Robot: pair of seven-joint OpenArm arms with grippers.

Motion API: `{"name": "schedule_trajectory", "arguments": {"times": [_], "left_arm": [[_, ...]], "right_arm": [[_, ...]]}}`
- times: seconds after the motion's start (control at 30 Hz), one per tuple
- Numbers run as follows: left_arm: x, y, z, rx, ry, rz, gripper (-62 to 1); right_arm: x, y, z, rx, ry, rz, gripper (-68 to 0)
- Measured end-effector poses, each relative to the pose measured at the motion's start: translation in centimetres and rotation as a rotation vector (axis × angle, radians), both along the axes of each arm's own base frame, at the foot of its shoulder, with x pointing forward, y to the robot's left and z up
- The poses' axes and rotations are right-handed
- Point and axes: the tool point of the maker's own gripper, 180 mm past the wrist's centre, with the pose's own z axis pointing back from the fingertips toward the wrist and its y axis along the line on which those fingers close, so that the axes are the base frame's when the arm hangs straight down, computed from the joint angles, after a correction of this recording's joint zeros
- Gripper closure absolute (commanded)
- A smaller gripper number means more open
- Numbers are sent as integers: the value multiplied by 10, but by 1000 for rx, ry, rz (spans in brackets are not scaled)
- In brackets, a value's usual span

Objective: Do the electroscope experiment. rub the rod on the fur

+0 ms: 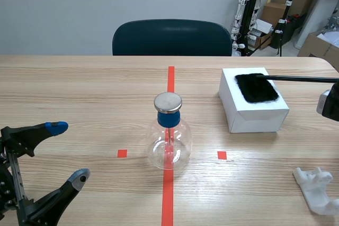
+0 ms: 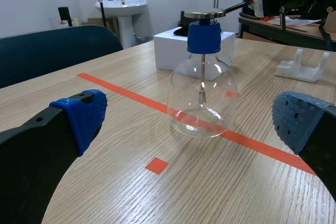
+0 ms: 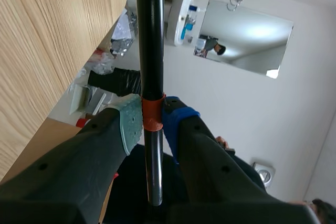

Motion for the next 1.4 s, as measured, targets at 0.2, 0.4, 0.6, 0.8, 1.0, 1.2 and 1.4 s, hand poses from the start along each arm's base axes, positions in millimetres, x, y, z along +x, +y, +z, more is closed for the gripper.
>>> {"name": "schedule_trajectory", "arguments": {"times": [0.2,0.4,0.6,0.8,1.0,1.2,1.4], "left_arm": [[0,0,0,0,0,0,-623],[0,0,0,0,0,0,-623],[0,0,0,0,0,0,-623],[0,0,0,0,0,0,-623],[0,0,0,0,0,0,-623],[0,0,0,0,0,0,-623],[0,0,0,0,0,0,-623]], "right_arm": [[3,16,-3,19,15,87,-6],[3,19,-4,21,20,107,-6],[-1,-2,-1,-10,4,-9,-6],[1,9,-4,-10,20,54,-6],[2,25,-8,-7,43,146,-6],[1,15,-5,-15,31,91,-6],[-1,0,-1,-18,8,1,-6]]}}
